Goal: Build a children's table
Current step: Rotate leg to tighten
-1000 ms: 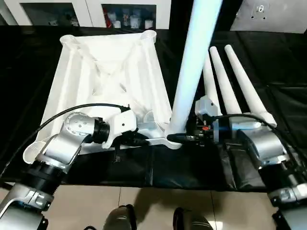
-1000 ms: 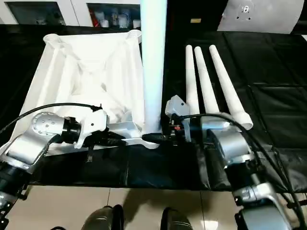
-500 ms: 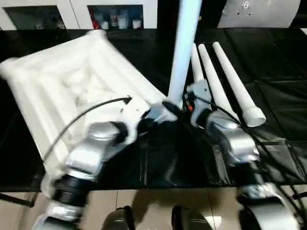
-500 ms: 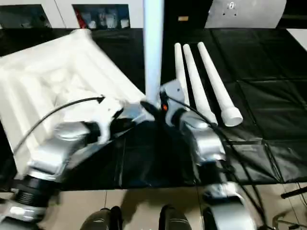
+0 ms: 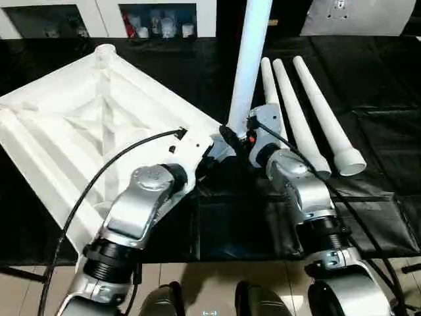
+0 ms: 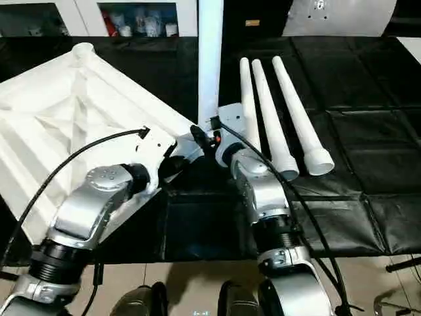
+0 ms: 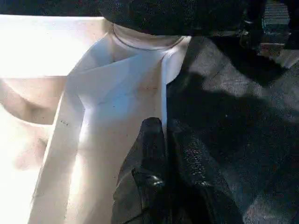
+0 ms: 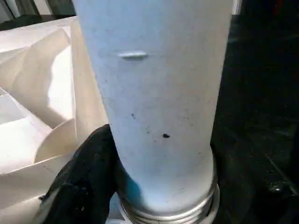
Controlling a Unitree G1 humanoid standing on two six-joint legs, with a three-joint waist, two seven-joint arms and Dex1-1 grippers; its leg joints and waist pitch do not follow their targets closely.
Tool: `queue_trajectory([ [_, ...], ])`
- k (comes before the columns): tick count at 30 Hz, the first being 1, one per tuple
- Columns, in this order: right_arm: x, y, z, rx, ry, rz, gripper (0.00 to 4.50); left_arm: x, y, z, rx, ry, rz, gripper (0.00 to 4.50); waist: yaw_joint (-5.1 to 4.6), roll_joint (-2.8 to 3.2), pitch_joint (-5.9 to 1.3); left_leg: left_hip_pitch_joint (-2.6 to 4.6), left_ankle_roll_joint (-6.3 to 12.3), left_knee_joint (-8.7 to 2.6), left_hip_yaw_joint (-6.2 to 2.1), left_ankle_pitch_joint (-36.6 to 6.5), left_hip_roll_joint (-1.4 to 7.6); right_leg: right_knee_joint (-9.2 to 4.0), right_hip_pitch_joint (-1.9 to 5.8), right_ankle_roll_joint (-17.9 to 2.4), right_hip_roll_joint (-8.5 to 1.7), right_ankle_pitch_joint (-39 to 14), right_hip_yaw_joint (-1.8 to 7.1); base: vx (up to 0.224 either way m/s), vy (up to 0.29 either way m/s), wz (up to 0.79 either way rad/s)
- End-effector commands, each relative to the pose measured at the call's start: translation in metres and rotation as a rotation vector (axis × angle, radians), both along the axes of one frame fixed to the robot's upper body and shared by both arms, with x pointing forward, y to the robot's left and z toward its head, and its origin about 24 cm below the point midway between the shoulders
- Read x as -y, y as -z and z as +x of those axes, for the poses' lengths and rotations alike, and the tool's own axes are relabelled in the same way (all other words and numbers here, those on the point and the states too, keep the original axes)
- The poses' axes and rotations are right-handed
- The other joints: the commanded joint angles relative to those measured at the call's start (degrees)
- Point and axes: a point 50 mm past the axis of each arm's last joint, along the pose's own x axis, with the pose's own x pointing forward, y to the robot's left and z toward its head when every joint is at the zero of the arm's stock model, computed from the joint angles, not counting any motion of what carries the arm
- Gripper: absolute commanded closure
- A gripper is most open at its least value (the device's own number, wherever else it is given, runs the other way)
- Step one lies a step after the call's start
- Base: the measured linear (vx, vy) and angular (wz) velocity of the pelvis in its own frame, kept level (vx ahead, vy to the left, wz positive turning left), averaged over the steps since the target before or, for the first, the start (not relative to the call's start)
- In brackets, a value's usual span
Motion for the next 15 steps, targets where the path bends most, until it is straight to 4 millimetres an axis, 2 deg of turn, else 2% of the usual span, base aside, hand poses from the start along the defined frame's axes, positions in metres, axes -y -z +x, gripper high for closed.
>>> queue_trajectory([
  [1,-0.023,0.022,-0.012,-0.117,-0.105,0.045,1.11,0.019,-0.031,-0.004,0.126,0.134,-0.081,4.5,0.42,0.57,-4.7,1.35,5.19,-3.56,-1.96,-6.9,3.88,-3.83,3.83,-15.0,-5.22,-4.1,3.04,0.0,0.0,0.0],
  [3,-0.021,0.02,-0.011,-0.11,-0.103,0.048,1.1,0.017,-0.031,-0.004,0.123,0.139,-0.08,4.5,0.38,0.6,-4.66,1.33,5.18,-3.58,-1.92,-7.1,3.88,-3.82,3.81,-15.2,-5.23,-4.0,3.03,0.0,0.0,0.0],
  [5,-0.013,0.015,-0.01,-0.069,-0.099,0.043,0.95,0.009,-0.027,-0.001,0.13,0.149,-0.049,4.5,0.51,0.53,-4.75,1.3,5.16,-3.58,-2.0,-7.2,3.89,-3.8,3.88,-15.2,-5.3,-4.3,3.01,0.0,0.0,0.0],
  [6,-0.013,0.015,-0.01,-0.068,-0.099,0.043,0.7,0.008,-0.027,-0.001,0.13,0.149,-0.048,4.5,0.44,0.51,-4.72,1.29,5.15,-3.63,-1.94,-7.3,3.88,-3.8,3.87,-15.1,-5.25,-4.4,3.02,0.0,0.0,0.0],
  [7,-0.01,0.013,-0.01,-0.053,-0.095,0.039,0.7,0.005,-0.026,-0.001,0.134,0.152,-0.034,4.5,0.48,0.6,-4.86,1.46,5.08,-3.53,-1.88,-7.0,3.93,-3.75,3.77,-15.2,-5.21,-4.1,3.08,0.0,0.0,0.0],
  [9,-0.004,0.01,-0.011,-0.028,-0.093,0.047,0.6,0.0,-0.024,0.002,0.138,0.141,-0.02,4.5,0.96,0.7,-5.06,1.56,5.16,-3.43,-1.8,-6.1,3.99,-3.59,3.75,-15.2,-5.21,-2.8,3.12,0.0,0.0,0.0],
  [10,-0.001,0.009,-0.011,-0.019,-0.09,0.05,0.38,-0.003,-0.023,0.004,0.14,0.134,-0.011,4.5,1.18,0.84,-5.18,1.73,5.25,-3.39,-1.78,-5.7,4.02,-3.5,3.67,-15.3,-5.09,-2.0,3.09,0.0,0.0,0.0],
  [13,0.01,0.002,-0.014,0.014,-0.083,0.058,0.21,-0.007,-0.022,0.009,0.149,0.119,0.002,4.5,1.52,0.72,-5.28,1.67,5.26,-3.4,-1.78,-5.3,4.04,-3.23,3.73,-15.0,-5.0,-0.7,3.06,0.0,0.0,0.0],
  [15,0.025,-0.004,-0.016,0.043,-0.039,0.053,0.1,-0.008,-0.022,0.013,0.154,0.112,-0.005,4.5,1.84,0.62,-5.44,1.63,5.33,-3.3,-1.75,-4.9,3.94,-3.26,3.81,-14.9,-5.06,-0.3,3.13,0.0,0.0,0.0],
])
